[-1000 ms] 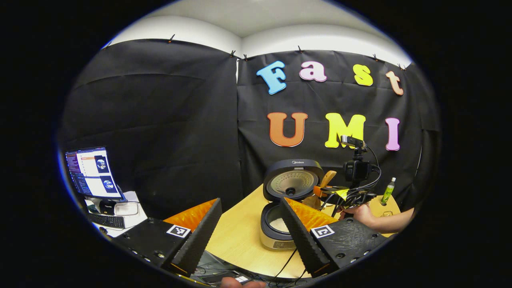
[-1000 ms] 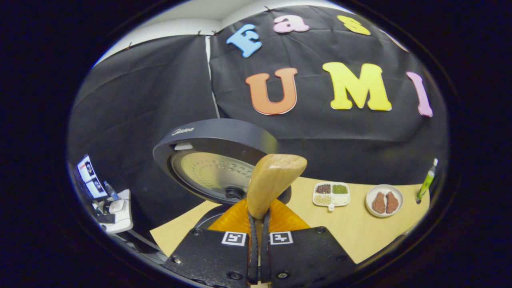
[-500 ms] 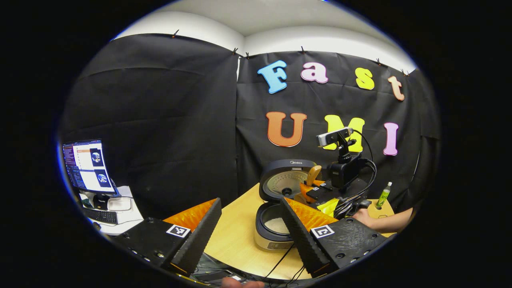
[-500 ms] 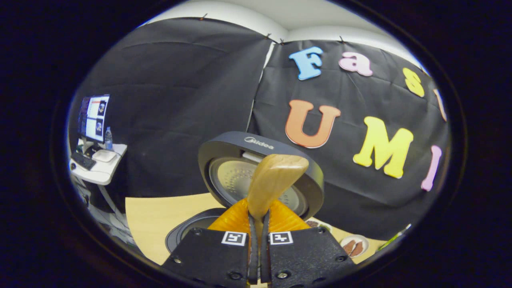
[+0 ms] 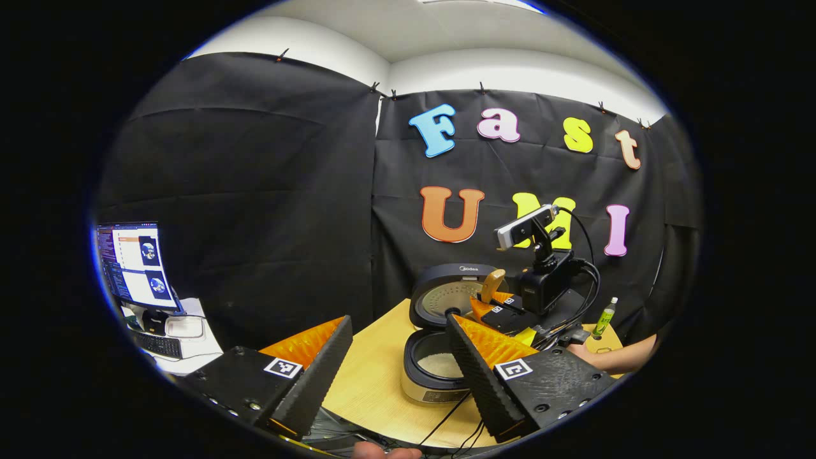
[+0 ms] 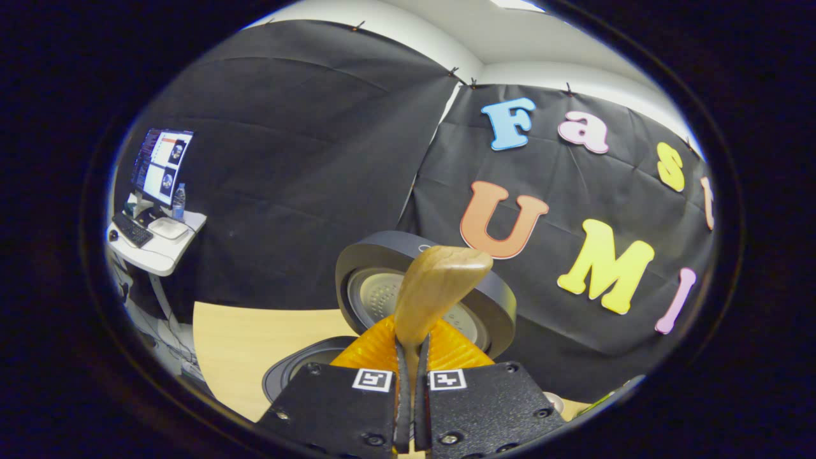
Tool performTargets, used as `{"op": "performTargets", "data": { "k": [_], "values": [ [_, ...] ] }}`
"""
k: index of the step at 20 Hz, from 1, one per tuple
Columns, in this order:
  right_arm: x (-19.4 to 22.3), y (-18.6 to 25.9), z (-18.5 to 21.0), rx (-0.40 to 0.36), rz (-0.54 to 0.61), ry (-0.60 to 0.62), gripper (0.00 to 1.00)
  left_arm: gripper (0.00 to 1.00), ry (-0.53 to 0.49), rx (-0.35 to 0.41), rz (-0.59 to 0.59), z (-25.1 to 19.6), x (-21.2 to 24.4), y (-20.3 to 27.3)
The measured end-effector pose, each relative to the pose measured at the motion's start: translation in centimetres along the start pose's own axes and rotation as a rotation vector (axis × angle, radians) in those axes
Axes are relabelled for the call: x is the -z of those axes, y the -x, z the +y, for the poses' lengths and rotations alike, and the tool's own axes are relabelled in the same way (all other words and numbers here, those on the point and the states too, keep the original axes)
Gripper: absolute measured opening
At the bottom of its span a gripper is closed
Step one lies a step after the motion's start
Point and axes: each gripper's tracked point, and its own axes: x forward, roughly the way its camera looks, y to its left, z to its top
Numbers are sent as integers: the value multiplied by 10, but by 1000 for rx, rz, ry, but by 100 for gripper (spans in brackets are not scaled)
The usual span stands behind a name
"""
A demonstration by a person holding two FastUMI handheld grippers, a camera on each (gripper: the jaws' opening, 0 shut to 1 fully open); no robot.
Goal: Close the left gripper, press the button to open the rice cooker; take a wooden spoon from the chopstick holder with the right hand, scoop a spoonful of rice and pour it into the rice cooker, then put the wooden spoon back into the chopstick holder.
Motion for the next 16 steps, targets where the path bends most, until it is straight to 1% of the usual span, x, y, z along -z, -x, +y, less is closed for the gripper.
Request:
{"op": "performTargets", "data": {
  "k": [3, 6, 10, 13, 15, 16],
  "values": [
    [-2, 8, -11, 18, 8, -107, 8, 95, -1, 17, -3, -3, -2, 2],
    [-6, 26, -18, 18, 19, -269, 8, 95, -15, 41, -8, -10, -5, -1],
    [-16, 57, -44, 21, 23, -488, 8, 95, -15, 81, -7, -26, -7, -8],
    [-25, 88, -87, 64, -16, -605, 8, 94, -16, 115, -14, -47, -14, -19],
    [-27, 111, -124, 114, -54, -627, 8, 94, 0, 134, -13, -63, -19, -28],
    [-27, 121, -145, 147, -76, -624, 10, 95, 3, 139, -6, -71, -19, -31]
  ]
}}
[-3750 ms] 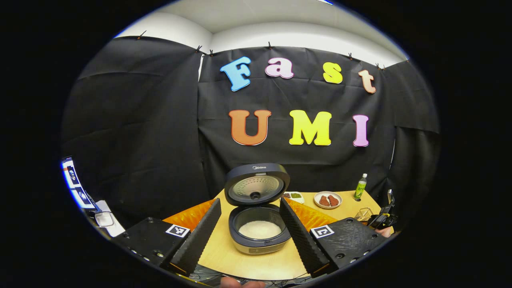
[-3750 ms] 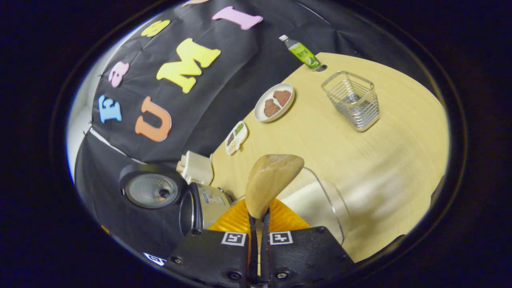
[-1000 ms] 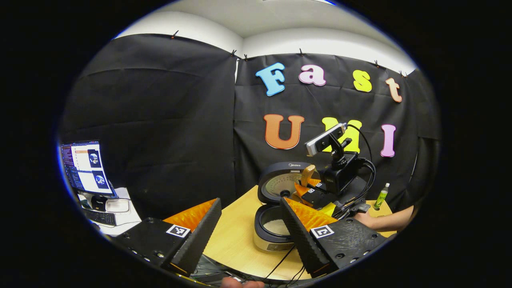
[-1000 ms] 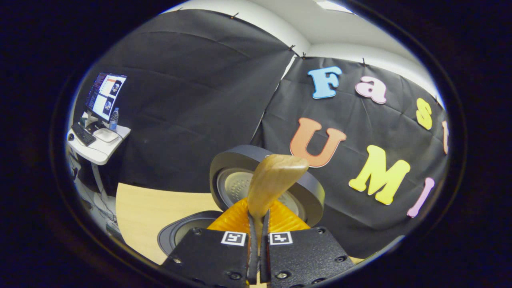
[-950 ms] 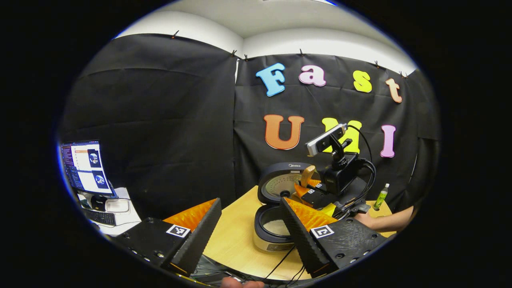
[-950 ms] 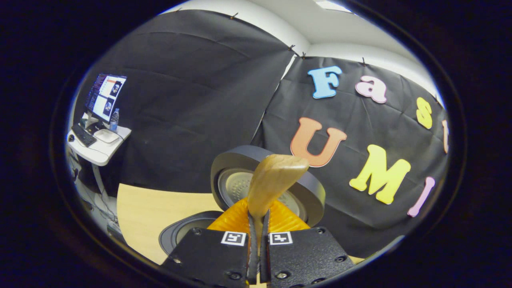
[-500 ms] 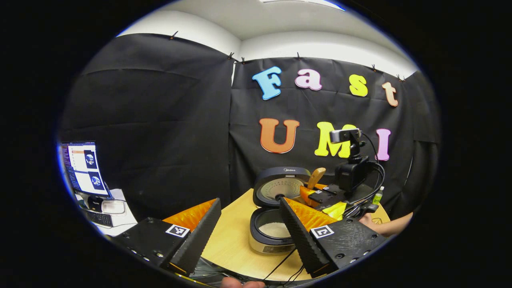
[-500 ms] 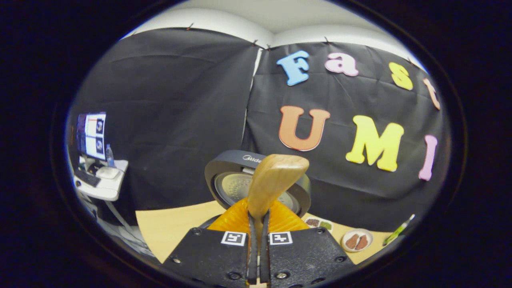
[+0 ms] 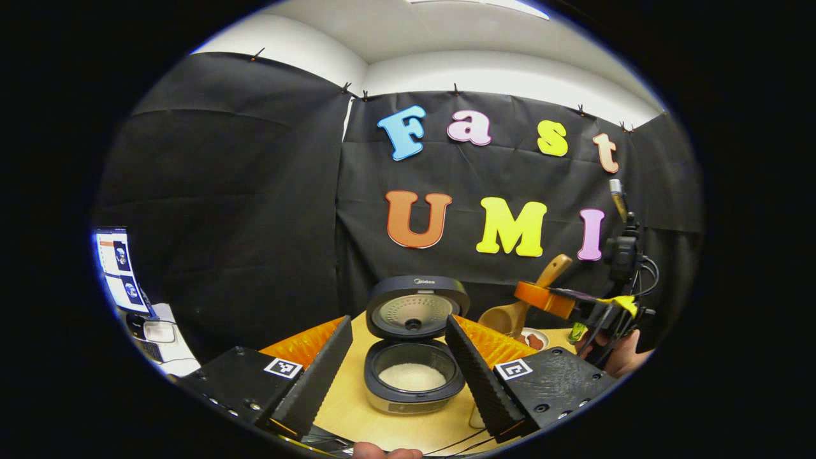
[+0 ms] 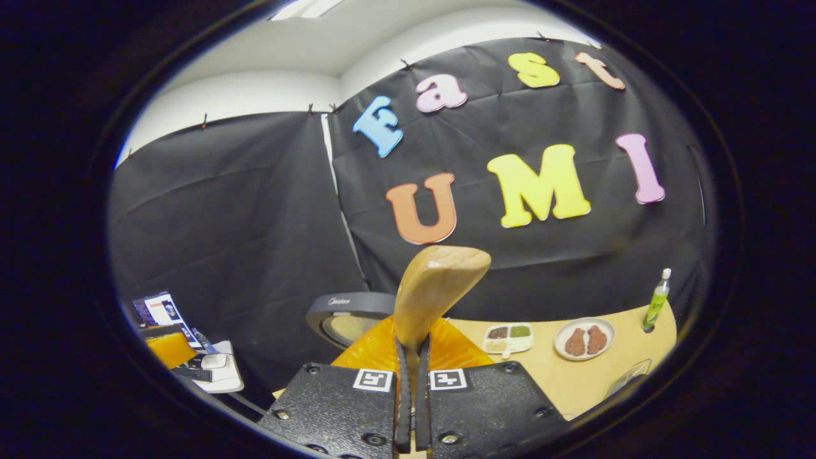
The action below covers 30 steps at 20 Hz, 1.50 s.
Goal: Close the left gripper, press the button to open the rice cooker; take a wooden spoon from the chopstick holder with the right hand, scoop a spoonful of rice and pour it into the rice cooker, then put the wooden spoon back into the chopstick holder.
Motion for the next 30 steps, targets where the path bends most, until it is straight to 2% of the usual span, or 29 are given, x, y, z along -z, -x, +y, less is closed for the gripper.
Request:
{"op": "performTargets", "data": {
  "k": [5, 9, 14, 15, 20, 26, 30],
  "values": [
    [-39, 29, -94, 119, -57, -10, 8, 95, -19, 21, -4, -34, -3, -18],
    [-57, 61, -184, 262, -87, -48, 8, 95, -19, 40, -17, -61, -8, -37],
    [-57, 107, -282, 431, -89, -70, 5, 95, -18, 73, -24, -88, -9, -57],
    [-51, 115, -298, 456, -83, -84, 8, 95, -14, 82, -21, -94, -10, -61],
    [9, 129, -371, 580, -1, -148, 8, 95, -25, 108, -3, -112, -11, -76],
    [94, 118, -409, 642, 116, -167, 8, 95, -52, 93, 24, -114, -11, -74],
    [136, 102, -424, 655, 175, -158, 8, 95, -51, 71, 34, -107, -10, -72]
  ]
}}
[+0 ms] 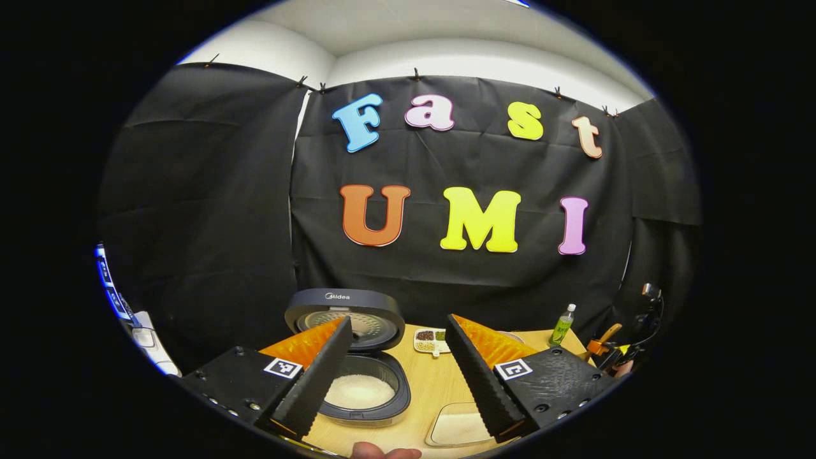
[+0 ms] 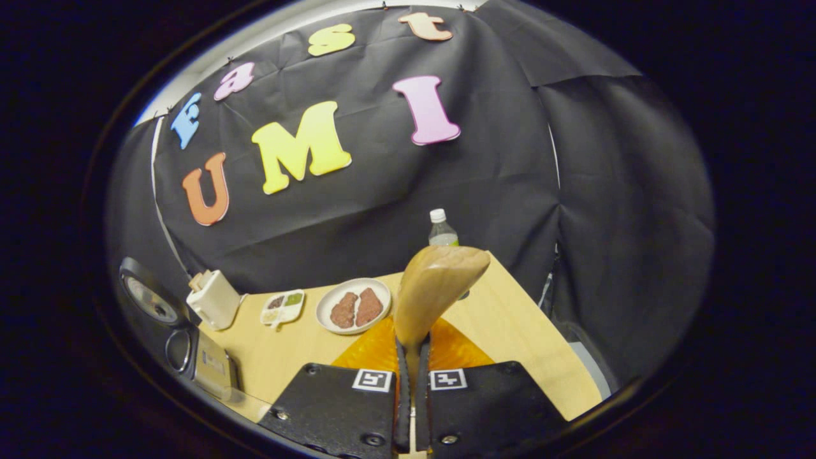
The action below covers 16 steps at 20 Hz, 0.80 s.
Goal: Close the left gripper, press the button to open the rice cooker; take a wooden spoon from the chopstick holder with the right hand, scoop a spoonful of rice and pour it into the rice cooker, then put the wooden spoon back into the chopstick holder.
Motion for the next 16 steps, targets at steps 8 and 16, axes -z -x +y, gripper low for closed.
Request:
{"op": "performTargets", "data": {
  "k": [8, 16],
  "values": [
    [45, -32, -1, 2, 63, 17, 13, 95, -7, -63, 25, 11, 7, 6],
    [33, -25, 1, 3, 11, 58, 36, 95, 3, -71, 18, 16, 6, 23]
  ]
}}
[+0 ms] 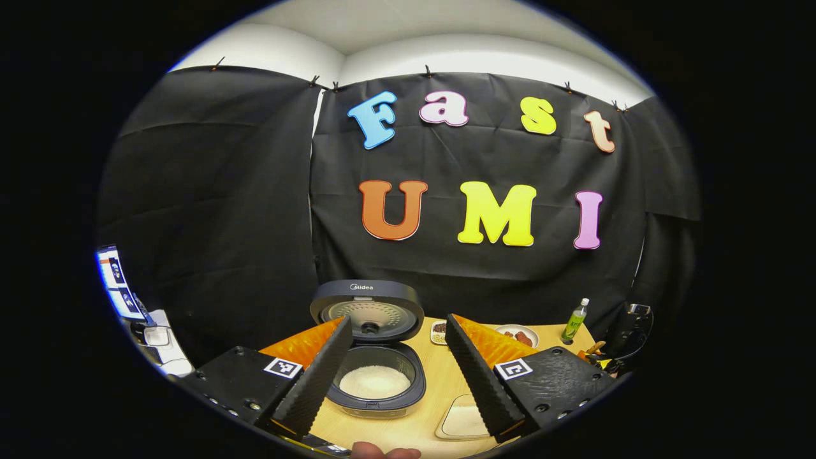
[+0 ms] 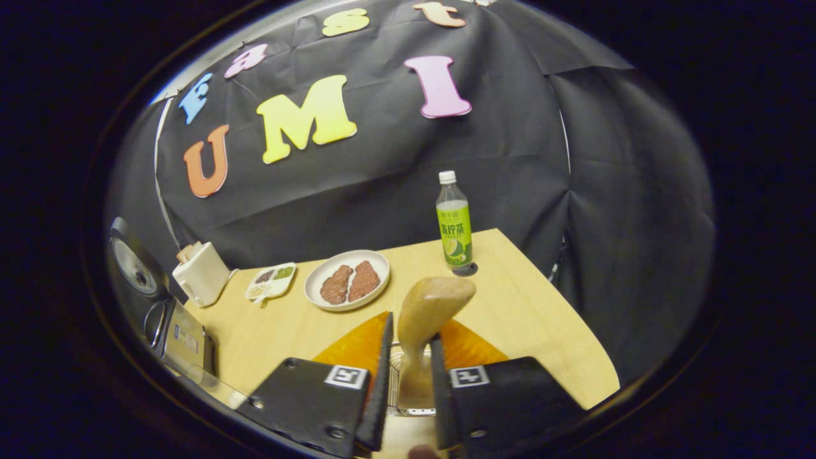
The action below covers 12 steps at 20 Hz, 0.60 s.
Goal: Close the left gripper, press the button to open the rice cooker; take a wooden spoon from the chopstick holder with the right hand, scoop a spoonful of rice and pour it into the rice cooker, then put the wooden spoon back into the chopstick holder.
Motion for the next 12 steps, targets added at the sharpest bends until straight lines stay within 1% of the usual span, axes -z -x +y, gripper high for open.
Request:
{"op": "performTargets", "data": {
  "k": [2, 4, 6, 11, 12],
  "values": [
    [-9, 10, -4, 21, -24, 15, 67, 95, 16, 2, -21, 3, -5, 8],
    [-25, 23, -10, 46, -62, 22, 77, 95, 24, 7, -33, 4, -5, 18],
    [-47, 42, -16, 77, -107, 21, 77, 95, 18, 24, -37, 3, -5, 29],
    [-107, 110, -18, 103, -232, 29, 77, 95, 5, 72, -25, -2, 5, 58],
    [-113, 125, -13, 101, -248, 42, 85, 94, 7, 80, -28, -3, 4, 63]
  ]
}}
